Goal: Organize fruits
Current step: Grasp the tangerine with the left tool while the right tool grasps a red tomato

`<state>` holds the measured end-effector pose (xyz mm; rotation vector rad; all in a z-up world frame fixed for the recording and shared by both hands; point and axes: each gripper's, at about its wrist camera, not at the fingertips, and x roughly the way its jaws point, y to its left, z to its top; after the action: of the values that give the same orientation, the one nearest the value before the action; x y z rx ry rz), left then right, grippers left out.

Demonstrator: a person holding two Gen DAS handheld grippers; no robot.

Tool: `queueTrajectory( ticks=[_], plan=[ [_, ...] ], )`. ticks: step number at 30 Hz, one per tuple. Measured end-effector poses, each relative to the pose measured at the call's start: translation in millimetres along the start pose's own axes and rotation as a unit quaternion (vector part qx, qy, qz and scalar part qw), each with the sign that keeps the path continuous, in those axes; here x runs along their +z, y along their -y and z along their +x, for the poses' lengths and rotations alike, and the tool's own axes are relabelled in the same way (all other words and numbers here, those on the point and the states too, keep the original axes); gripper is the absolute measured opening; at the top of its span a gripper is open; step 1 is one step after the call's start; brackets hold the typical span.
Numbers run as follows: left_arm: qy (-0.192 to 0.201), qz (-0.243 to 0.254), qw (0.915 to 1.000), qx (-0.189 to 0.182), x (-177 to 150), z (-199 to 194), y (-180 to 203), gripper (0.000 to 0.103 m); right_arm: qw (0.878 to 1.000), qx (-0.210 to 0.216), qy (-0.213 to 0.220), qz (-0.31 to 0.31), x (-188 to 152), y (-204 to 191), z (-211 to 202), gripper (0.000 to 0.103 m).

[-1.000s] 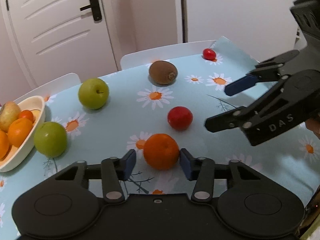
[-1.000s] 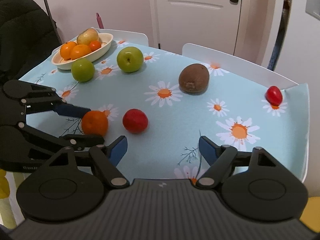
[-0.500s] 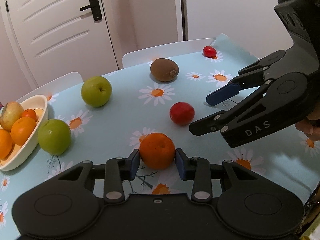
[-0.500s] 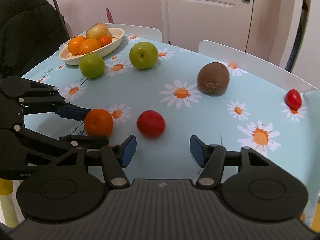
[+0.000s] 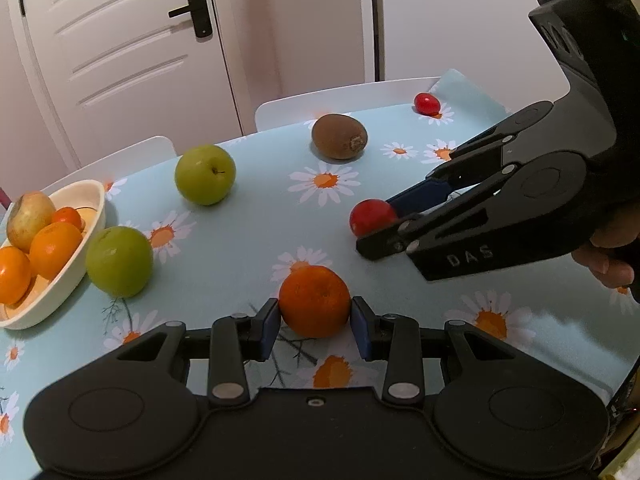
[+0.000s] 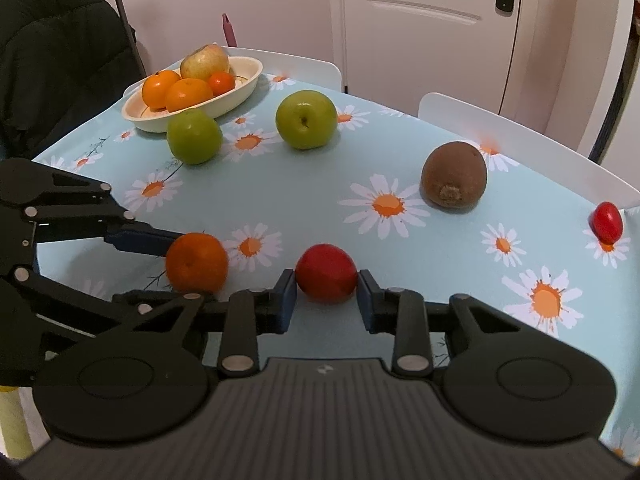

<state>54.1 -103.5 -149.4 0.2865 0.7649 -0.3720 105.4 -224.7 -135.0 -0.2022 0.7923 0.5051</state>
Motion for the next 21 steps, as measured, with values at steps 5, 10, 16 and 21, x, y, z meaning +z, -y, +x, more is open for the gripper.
queueTrajectory(
  ticks=[5, 10, 16, 21],
  plan=[
    [0.0, -0.011, 0.9999, 0.01, -3, -9, -9, 0.042, 1.0, 0.001, 0.009, 0.003, 5, -4, -7, 0.047],
    [0.008, -0.037, 0.999, 0.023, -2, -30, -21, 0.042, 1.0, 0.004, 0.016, -0.002, 16, -14, -17, 0.047],
    [0.018, -0.065, 0.9966, 0.048, -3, -59, -38, 0.042, 1.0, 0.008, 0.031, -0.001, 38, -31, -33, 0.047],
    [0.03, -0.081, 0.9937, 0.071, 2, -84, -61, 0.042, 0.999, 0.01, 0.042, -0.007, 59, -53, -42, 0.047]
  ],
)
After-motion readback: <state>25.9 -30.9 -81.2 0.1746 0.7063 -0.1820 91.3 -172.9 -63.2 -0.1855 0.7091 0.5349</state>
